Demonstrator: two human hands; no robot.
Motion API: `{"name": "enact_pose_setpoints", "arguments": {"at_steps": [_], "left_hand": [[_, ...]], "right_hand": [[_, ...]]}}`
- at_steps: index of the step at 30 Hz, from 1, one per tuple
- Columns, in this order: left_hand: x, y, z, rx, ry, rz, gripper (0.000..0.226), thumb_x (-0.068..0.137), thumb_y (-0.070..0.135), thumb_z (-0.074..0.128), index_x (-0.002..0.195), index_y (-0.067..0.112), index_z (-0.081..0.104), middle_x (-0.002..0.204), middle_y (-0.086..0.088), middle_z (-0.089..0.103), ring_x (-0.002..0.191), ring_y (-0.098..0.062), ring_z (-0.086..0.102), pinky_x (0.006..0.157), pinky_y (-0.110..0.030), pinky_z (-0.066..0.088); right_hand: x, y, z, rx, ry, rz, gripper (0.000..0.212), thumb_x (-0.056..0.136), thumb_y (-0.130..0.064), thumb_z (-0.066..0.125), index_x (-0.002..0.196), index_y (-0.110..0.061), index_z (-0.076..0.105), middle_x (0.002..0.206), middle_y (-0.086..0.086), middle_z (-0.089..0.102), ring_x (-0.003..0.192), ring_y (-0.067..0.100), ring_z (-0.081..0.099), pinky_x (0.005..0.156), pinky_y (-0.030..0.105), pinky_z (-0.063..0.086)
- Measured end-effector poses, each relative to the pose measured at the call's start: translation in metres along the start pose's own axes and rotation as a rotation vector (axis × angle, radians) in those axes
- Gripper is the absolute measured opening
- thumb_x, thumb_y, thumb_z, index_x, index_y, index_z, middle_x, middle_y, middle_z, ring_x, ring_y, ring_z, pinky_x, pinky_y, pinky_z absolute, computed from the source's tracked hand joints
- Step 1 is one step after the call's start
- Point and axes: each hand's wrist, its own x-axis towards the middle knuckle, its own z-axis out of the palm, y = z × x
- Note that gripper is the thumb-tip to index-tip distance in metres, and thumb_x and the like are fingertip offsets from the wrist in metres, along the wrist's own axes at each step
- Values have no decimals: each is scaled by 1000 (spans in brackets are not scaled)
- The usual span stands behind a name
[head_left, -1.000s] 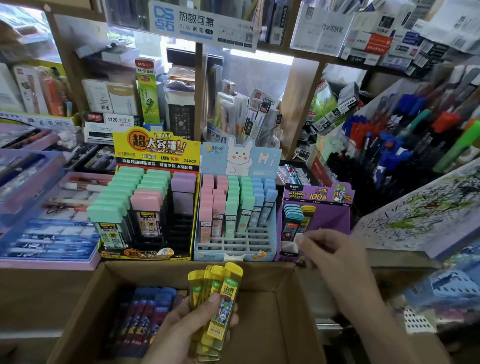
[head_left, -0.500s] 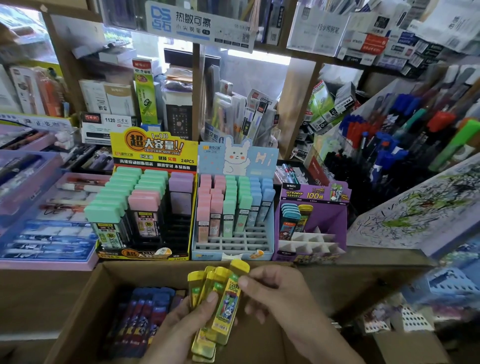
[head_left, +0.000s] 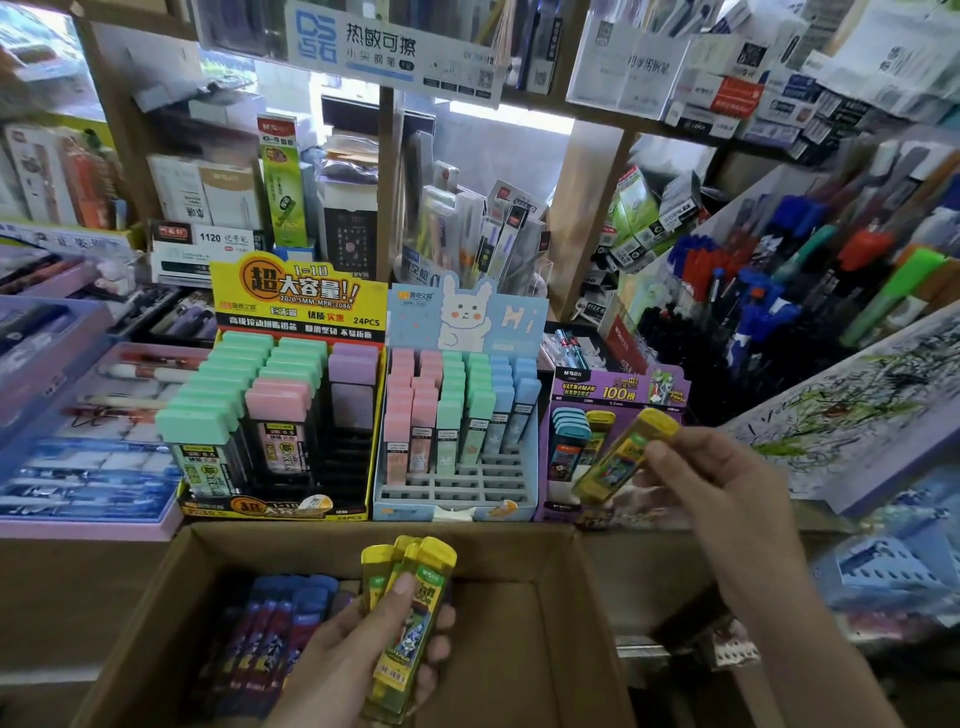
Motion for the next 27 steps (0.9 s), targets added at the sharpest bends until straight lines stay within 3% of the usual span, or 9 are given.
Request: {"name": "enact_pose_setpoints", "arguments": {"at_steps": [7,11,16,19,27], "left_hand": [[-3,1,2,-5,-17,-25,45,75,24,72,105,-9,73,95,-30,72,62,-32,67,51,-33,55],[-3,4,4,1,20,-28,41,76,22,72,104,-7,75,99,-30,73,66,-33,67,54,-34,54],[-4,6,7,2,32,-31,42,78,23,71,108,-7,73,96,-31,72,63,-32,66,53,-34,54],[-6,4,7,15,28,-36,45,78,24,71,110,-7,71,95,-30,73,64,-32,66,55,-34,53],[-9,3,5,16,4,-40,47,77,26,72,112,-7,71,90,-28,72,64,-32,65,56,-34,52]], "right_hand": [[31,8,-4,-62,68,-97,5,93,-5,71,97,-5,73,80,10,78,75,28,77,63,28,64],[41,17,2,-93,37,-114,9,92,-5,71,93,-14,74,80,4,79,77,21,77,70,30,65],[47,24,6,-162,0,-136,8,93,-4,71,92,-11,74,77,3,77,72,20,76,62,20,60],[49,24,8,-215,-4,-151,10,93,-9,72,91,-18,75,75,-1,77,66,14,74,56,17,57],[54,25,15,-289,-24,-60,6,90,-12,77,89,-16,73,68,-2,76,54,11,70,44,18,51]]}}
